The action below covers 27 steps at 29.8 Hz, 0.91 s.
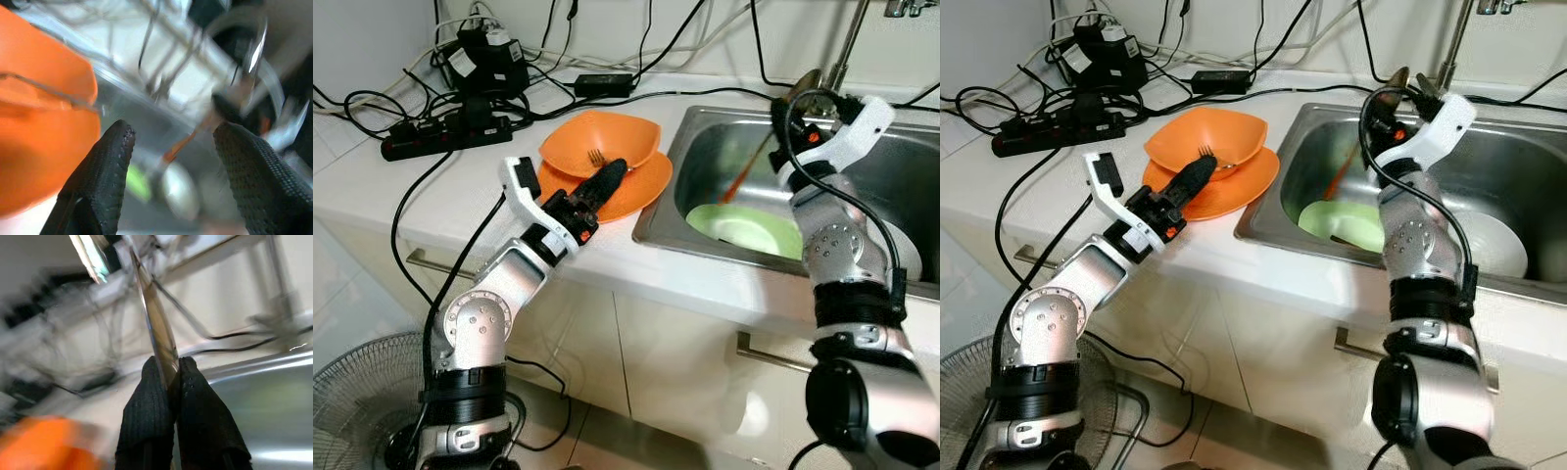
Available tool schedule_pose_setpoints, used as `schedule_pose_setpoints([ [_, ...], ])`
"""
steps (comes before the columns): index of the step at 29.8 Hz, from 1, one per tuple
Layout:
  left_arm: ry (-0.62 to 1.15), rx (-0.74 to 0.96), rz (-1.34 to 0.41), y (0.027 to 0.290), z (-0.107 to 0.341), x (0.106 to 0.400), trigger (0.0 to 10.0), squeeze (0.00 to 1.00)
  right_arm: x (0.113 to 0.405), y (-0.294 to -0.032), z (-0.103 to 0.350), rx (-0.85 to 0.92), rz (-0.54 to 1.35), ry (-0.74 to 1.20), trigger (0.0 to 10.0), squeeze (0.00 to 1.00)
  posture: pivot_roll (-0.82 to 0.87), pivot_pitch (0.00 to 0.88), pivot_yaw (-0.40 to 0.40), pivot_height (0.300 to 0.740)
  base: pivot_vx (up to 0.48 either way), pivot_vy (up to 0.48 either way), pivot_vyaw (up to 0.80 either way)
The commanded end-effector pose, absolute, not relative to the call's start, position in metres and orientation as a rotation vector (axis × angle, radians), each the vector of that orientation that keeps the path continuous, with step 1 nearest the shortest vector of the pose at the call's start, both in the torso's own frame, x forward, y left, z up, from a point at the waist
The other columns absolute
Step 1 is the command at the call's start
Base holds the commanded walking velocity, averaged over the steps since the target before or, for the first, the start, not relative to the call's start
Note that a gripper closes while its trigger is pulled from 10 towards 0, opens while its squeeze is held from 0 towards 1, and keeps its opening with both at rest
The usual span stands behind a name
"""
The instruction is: Kitchen organization
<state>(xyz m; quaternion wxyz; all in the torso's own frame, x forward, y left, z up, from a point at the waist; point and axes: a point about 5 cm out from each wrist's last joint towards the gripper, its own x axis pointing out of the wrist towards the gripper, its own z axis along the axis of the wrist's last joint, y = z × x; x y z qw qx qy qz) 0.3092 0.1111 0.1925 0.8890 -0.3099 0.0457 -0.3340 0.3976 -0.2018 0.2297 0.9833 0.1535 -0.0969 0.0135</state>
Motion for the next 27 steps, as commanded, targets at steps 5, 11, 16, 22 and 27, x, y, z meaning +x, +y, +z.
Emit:
schedule_pose_setpoints([
  [5, 0.134, -0.460, -0.703, 0.107, 0.186, 0.305, 10.0, 1.00, 0.406, -0.189, 0.206, 0.049, 0.036, -0.033, 0.0, 0.00, -0.03, 0.000, 0.094, 0.740, 0.000, 0.000, 0.00],
  [11, 0.197, -0.325, -0.730, 0.105, 0.179, 0.302, 10.0, 1.00, 0.402, -0.178, 0.165, -0.250, 0.173, 0.167, 0.0, 0.00, -0.02, 0.000, 0.092, 0.740, 0.000, 0.000, 0.00],
  [16, 0.291, -0.251, -0.762, 0.106, 0.169, 0.296, 10.0, 1.00, 0.401, -0.182, 0.160, -0.376, 0.172, 0.205, 1.4, 0.00, -0.02, 0.000, 0.097, 0.740, 0.000, 0.000, 0.00],
  [22, 0.320, -0.230, -0.784, 0.106, 0.165, 0.294, 10.0, 1.00, 0.399, -0.180, 0.150, -0.533, 0.264, 0.281, 10.0, 0.00, -0.01, 0.000, 0.103, 0.740, 0.000, 0.000, 0.00],
  [27, 0.324, -0.233, -0.798, 0.104, 0.166, 0.293, 10.0, 1.00, 0.398, -0.178, 0.147, -0.511, 0.284, 0.306, 10.0, 1.00, -0.01, 0.000, 0.106, 0.740, 0.000, 0.000, 0.00],
])
